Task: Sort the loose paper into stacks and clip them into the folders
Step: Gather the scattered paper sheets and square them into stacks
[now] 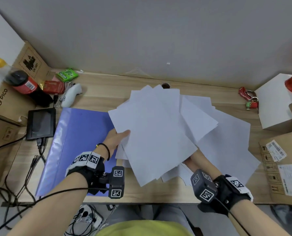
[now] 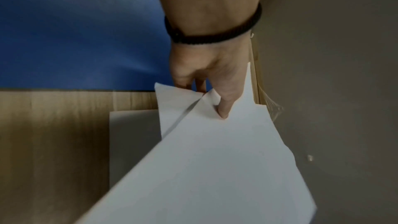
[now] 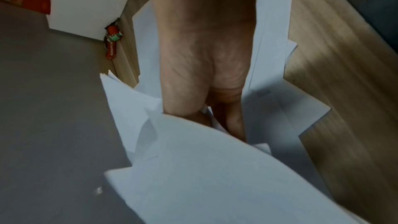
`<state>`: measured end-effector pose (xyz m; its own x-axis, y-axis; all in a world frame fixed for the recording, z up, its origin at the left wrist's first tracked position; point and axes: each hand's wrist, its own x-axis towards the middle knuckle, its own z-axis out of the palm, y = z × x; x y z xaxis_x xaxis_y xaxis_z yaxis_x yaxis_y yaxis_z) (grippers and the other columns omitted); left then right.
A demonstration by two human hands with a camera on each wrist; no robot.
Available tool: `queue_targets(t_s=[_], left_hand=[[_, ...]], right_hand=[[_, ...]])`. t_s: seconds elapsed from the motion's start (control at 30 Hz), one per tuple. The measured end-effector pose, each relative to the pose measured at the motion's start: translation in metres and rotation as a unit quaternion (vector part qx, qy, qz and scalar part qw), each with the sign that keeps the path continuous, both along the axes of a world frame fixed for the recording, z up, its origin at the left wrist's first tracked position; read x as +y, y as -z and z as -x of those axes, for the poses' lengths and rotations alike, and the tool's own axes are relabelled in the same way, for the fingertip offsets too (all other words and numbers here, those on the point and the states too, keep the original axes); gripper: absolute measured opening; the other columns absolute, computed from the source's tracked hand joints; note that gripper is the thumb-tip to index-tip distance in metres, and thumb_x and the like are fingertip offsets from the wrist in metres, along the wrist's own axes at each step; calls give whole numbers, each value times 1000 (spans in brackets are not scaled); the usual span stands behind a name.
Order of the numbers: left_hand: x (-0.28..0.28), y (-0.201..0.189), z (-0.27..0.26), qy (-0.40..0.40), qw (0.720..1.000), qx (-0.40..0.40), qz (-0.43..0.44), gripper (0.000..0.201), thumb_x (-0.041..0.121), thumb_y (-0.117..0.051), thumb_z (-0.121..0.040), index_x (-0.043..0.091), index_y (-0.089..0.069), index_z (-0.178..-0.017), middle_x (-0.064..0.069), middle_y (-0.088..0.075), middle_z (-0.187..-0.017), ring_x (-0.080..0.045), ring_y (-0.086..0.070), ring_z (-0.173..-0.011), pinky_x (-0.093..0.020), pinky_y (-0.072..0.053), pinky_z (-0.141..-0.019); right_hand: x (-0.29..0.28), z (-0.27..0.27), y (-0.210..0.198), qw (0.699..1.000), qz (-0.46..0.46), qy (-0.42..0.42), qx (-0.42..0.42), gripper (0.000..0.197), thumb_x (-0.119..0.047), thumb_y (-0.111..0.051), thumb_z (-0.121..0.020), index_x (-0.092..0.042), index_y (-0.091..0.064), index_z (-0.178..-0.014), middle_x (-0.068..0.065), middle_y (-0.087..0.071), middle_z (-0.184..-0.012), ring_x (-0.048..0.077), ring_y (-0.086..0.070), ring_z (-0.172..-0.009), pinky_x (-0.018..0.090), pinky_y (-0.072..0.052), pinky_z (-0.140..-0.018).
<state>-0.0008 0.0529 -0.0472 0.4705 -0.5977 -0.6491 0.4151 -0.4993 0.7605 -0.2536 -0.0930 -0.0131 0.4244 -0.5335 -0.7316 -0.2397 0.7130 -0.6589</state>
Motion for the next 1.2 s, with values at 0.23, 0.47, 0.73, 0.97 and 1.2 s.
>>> queue_targets(t_s=[0.23,0.47,0.73,0.97,1.2], left_hand=[[1,-12,-11,5,998,-55,20,44,20,-72,-84,16,-59,-126,-1,-66,-121,-22,-65,-106,-41,-51,-90],[15,-23,-10,98,990,-105,5,39,25,-65,-89,20,-55,-127,6,-63,-113,-11,-61,-100,-23,-48,-82],[15,-31,-18,116,988,-101,19,40,40,-67,-85,19,-63,-119,6,-70,-112,-10,-67,-100,-25,-54,-82],[-2,-26,4,116,989,-71,64,50,39,-66,-87,23,-52,-132,9,-64,-125,-9,-63,-111,-33,-51,-96],[-8,-21,10,123,990,-49,46,46,33,-65,-90,21,-52,-132,4,-66,-123,-17,-63,-112,-36,-51,-96]], right_hand=[[6,11,-7,982,6,-187,-32,42,-24,-77,-68,-16,-67,-108,9,-73,-97,27,-68,-90,33,-56,-75],[-13,8,-1,998,-61,18,-10,35,-30,-44,-99,-4,-61,-116,13,-71,-100,24,-71,-80,31,-56,-62],[-24,9,-10,996,39,-69,27,28,-22,-46,-100,-7,-59,-119,4,-74,-97,21,-70,-87,34,-53,-73],[-12,-8,-26,990,35,-131,-24,31,-34,-68,-78,-17,-65,-104,-1,-74,-94,20,-68,-88,29,-54,-74],[-23,-16,-42,990,49,-101,91,72,-64,-28,-93,-17,-35,-147,8,-38,-150,28,-38,-137,41,-33,-109]])
